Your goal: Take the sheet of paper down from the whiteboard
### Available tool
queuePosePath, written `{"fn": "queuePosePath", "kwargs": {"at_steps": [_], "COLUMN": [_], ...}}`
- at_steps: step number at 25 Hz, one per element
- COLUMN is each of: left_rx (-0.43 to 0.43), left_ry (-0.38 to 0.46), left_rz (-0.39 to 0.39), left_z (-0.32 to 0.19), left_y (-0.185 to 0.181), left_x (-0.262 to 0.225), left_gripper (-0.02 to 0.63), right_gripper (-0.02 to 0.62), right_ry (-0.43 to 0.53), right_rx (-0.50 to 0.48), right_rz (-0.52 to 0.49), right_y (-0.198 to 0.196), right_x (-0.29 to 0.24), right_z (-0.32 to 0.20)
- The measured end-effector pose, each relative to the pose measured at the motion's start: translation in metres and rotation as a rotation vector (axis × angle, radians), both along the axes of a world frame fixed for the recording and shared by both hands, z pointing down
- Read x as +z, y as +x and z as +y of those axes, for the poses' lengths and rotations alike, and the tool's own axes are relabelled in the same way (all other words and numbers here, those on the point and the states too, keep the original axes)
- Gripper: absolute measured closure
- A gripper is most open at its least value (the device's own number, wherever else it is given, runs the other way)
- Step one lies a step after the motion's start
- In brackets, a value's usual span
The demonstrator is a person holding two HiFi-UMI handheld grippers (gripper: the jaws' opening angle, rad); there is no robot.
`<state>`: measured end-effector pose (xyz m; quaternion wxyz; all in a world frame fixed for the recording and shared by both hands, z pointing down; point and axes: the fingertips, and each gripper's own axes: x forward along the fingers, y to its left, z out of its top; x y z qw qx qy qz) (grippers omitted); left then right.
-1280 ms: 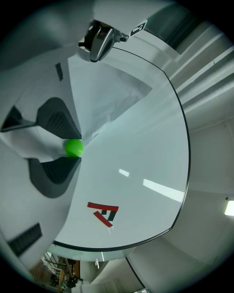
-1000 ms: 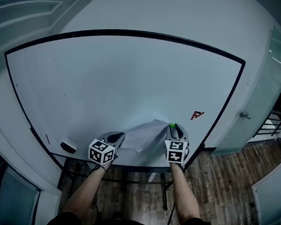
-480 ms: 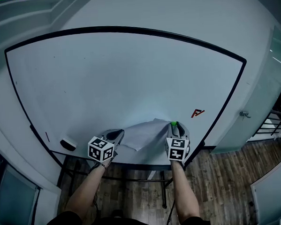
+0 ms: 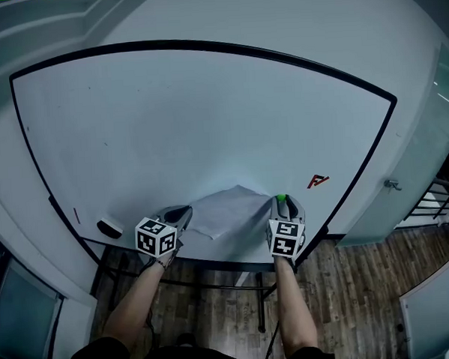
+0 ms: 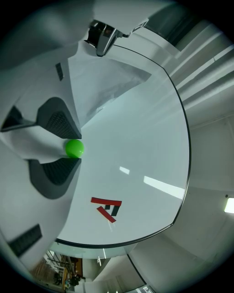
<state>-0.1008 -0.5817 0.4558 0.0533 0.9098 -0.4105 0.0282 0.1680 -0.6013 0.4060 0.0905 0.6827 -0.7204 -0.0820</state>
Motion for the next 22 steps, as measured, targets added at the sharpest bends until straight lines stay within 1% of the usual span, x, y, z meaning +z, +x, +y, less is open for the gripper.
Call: {"fn": "queuePosePath", "kwargs": {"at_steps": [3,6,11,16,22], "left_rx": [0.005,0.018,0.039,0.068,0.07], "left_ry": [0.0,-0.001,0.003,-0.008,-0.013], "left_rz": [-0.014,-0.044,-0.086,-0.125,-0.138], "left_z": [0.003,0.008,0.018,0.032,0.052], "left_y": [-0.001,0.001,0.006,0.014,0.025], "left_x": [0.0,0.001,0.004,0.01,0.014], "left_gripper": [0.586,0.586,0.586,0.586,0.585], "right_gripper": [0.455,0.441,0.437,0.437,0.437], "right_ry": [-0.003,-0.008,-0.02,0.014,-0.004], "right_rx": [-0.013,-0.017,-0.013,-0.049,-0.117], "right_rz": [-0.02,-0.054,-0.087,-0.211,-0.225], "right_y": [0.0,0.005,0.011,0.021,0.022], "right_x": [0.003,0.008,0.018,0.009,0.015], "right_z": [0.004,0.01,0.021,0.042,0.068]}}
